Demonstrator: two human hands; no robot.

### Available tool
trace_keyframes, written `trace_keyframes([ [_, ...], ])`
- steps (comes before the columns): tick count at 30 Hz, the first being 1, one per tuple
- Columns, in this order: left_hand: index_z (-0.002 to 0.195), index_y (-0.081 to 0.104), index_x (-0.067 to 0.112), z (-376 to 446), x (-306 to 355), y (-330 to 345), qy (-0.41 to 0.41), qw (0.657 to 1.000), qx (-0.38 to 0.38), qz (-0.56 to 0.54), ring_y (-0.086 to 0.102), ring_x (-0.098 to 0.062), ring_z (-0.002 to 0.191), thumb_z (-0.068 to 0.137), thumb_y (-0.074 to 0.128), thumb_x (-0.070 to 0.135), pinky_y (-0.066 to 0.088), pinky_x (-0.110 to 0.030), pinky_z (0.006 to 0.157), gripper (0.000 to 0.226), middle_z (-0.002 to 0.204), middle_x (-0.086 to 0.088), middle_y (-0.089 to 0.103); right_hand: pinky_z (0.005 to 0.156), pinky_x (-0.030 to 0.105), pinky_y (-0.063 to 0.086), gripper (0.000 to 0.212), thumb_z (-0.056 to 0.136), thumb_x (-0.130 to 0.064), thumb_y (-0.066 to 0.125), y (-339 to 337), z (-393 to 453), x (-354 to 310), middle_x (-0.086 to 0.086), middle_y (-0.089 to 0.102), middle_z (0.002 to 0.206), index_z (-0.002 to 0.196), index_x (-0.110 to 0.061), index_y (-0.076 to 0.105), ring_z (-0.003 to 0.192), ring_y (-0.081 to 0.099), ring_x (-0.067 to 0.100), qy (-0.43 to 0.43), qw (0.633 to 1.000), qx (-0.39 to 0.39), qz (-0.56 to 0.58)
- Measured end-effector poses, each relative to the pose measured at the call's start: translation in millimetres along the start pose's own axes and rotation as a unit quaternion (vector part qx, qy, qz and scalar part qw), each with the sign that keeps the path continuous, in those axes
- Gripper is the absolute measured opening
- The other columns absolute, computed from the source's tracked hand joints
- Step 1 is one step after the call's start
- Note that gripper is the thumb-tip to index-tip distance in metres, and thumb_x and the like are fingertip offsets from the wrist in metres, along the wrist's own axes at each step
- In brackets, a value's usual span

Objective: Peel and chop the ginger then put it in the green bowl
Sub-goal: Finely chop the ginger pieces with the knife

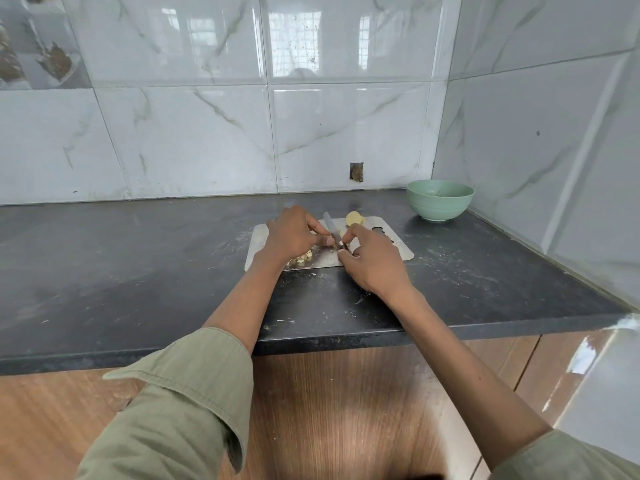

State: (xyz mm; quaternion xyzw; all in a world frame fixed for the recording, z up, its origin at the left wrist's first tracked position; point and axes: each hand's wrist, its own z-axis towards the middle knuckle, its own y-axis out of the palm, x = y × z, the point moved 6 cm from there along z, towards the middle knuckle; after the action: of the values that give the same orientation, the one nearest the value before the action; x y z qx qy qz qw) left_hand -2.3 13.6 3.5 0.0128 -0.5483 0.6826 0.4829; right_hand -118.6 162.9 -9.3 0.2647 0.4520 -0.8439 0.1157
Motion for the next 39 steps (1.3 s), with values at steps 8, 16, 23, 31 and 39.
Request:
trace_keyframes([
  [8, 0.083, 0.083, 0.040, 0.7, -1.2, 1.5, -0.003, 1.000, 0.000, 0.014, 0.067, -0.008, 0.084, 0.067, 0.092, 0.050, 0.053, -0.042, 0.088, 0.020, 0.072, 0.019, 0.075, 0.082, 0.037, 0.051, 0.012, 0.087, -0.033, 0.065, 1.2, 2.9, 2.9, -0.005, 0.060, 0.086, 0.097, -0.028, 0.061, 0.089, 0.064, 0.026, 0.010, 1.000, -0.016, 0.008],
  [16, 0.082, 0.084, 0.037, -0.9, 3.6, 4.9, -0.001, 1.000, 0.010, 0.026, 0.066, -0.008, 0.087, 0.068, 0.092, 0.046, 0.051, -0.042, 0.090, 0.019, 0.076, 0.018, 0.075, 0.071, 0.035, 0.045, 0.009, 0.082, -0.023, 0.067, 5.5, 12.6, -0.8, 0.002, 0.064, 0.082, 0.086, -0.023, 0.059, 0.084, 0.058, 0.030, 0.006, 0.999, -0.042, -0.021],
  [23, 0.077, 0.082, 0.041, 0.9, 1.5, 4.3, 0.000, 1.000, -0.005, 0.009, 0.068, -0.007, 0.084, 0.066, 0.093, 0.045, 0.053, -0.047, 0.090, 0.016, 0.068, 0.022, 0.073, 0.083, 0.037, 0.052, 0.014, 0.087, -0.031, 0.066, 5.2, 12.0, 5.8, 0.001, 0.069, 0.089, 0.095, -0.022, 0.059, 0.089, 0.066, 0.030, 0.035, 0.999, -0.040, 0.010],
  [31, 0.082, 0.082, 0.039, 2.8, 0.3, 2.5, 0.012, 1.000, -0.023, 0.016, 0.069, -0.002, 0.087, 0.070, 0.094, 0.039, 0.055, -0.044, 0.092, 0.017, 0.075, 0.023, 0.075, 0.081, 0.036, 0.045, 0.014, 0.089, -0.030, 0.065, -0.4, 5.6, 7.6, 0.000, 0.068, 0.092, 0.100, -0.023, 0.060, 0.095, 0.062, 0.027, 0.046, 0.998, 0.004, 0.041],
  [39, 0.092, 0.082, 0.034, 1.9, 6.8, 9.6, 0.069, 0.995, -0.069, 0.002, 0.068, -0.008, 0.098, 0.081, 0.088, 0.025, 0.055, -0.040, 0.094, 0.015, 0.090, 0.015, 0.078, 0.074, 0.034, 0.047, 0.010, 0.088, -0.032, 0.062, 0.9, 7.4, 13.1, 0.002, 0.069, 0.076, 0.096, -0.027, 0.058, 0.076, 0.065, 0.025, 0.068, 0.995, 0.016, 0.075],
])
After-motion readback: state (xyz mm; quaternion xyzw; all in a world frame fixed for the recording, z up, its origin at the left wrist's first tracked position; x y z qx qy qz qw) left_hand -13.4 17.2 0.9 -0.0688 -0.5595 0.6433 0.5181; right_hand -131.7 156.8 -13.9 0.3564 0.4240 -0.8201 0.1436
